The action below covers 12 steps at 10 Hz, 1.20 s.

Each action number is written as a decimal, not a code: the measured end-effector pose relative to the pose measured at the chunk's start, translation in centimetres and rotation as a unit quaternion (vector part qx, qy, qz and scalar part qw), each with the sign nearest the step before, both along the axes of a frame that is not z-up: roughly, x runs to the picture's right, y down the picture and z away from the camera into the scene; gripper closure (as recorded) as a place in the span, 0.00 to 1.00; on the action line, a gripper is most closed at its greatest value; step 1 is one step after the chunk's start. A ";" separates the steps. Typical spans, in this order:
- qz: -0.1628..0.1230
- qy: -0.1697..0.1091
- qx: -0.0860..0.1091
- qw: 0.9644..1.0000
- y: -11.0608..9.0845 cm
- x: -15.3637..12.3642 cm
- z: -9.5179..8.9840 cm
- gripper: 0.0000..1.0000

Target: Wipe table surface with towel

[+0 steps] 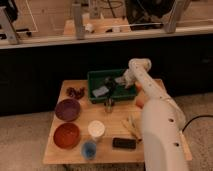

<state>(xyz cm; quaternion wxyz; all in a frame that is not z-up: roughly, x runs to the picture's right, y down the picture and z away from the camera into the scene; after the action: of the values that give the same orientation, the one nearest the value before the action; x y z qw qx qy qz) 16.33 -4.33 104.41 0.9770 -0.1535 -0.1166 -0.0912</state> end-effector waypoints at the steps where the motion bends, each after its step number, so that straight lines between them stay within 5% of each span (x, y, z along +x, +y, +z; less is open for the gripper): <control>1: -0.002 -0.002 -0.001 1.000 0.0 -0.1 0.0 0.73; 4: -0.003 -0.004 -0.004 1.000 0.0 -0.1 0.0 0.98; 8: -0.006 -0.009 -0.008 1.000 0.5 -0.8 0.2 1.00; 10: -0.006 -0.009 0.003 1.000 -0.3 -0.8 -1.7 1.00; 12: -0.008 -0.012 0.014 1.000 -1.4 -0.2 -5.6 1.00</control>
<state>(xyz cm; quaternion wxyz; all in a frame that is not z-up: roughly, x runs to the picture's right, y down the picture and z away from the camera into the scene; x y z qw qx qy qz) 16.12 -5.74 98.84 0.9769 -0.1397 -0.1253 -0.1024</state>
